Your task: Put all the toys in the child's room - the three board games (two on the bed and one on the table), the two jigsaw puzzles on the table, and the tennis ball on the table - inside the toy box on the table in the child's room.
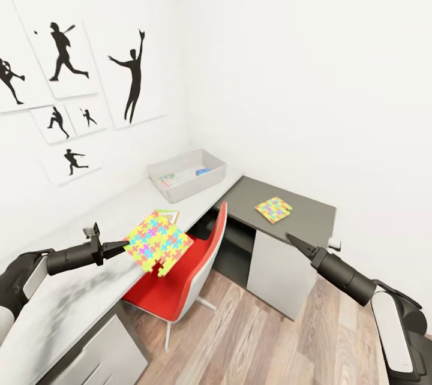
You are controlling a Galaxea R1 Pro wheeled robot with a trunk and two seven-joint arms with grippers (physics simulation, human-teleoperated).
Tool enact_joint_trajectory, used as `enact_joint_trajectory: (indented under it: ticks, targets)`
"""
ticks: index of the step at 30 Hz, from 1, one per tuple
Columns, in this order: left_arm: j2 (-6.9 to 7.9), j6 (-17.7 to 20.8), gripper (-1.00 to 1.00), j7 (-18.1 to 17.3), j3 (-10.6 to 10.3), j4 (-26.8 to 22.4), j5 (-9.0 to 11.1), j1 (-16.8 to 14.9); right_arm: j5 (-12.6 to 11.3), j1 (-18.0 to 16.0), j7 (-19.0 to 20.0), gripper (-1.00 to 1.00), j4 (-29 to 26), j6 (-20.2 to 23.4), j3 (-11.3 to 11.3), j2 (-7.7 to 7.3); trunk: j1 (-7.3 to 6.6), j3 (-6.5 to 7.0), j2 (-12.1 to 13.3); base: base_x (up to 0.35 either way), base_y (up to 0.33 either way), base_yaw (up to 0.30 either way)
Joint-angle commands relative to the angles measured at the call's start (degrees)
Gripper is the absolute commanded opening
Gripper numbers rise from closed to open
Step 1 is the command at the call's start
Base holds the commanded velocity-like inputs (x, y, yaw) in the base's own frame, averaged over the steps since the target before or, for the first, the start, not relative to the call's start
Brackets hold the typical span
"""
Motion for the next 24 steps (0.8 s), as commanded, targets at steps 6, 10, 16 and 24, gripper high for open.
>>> enact_joint_trajectory:
  ticks: [6, 10, 16, 24]
  targets:
    - [-0.08, 0.6, -1.00, -0.1, -0.1, -0.1, 0.1, -0.1, 0.0, 0.0, 0.1, 1.00, -0.1, 0.2, -0.1, -0.02, 0.06, 0.28, -0.1, 0.246, -0.214, 0.188]
    - [-0.09, 0.6, -1.00, -0.1, -0.1, -0.1, 0.1, -0.1, 0.0, 0.0, 0.1, 1.00, -0.1, 0.2, 0.0, -0.02, 0.06, 0.49, -0.1, 0.246, -0.245, 0.166]
    - [-0.09, 0.6, -1.00, -0.1, -0.1, -0.2, 0.1, 0.0, 0.0, 0.0, 0.1, 1.00, -0.1, 0.3, -0.1, -0.02, 0.06, 0.50, -0.1, 0.247, -0.248, 0.006]
    - [-0.14, 0.6, -1.00, -0.1, -0.1, -0.2, 0.1, 0.0, 0.0, 0.0, 0.1, 1.00, -0.3, 0.2, 0.0, 0.00, 0.06, 0.78, -0.1, 0.246, -0.248, 0.166]
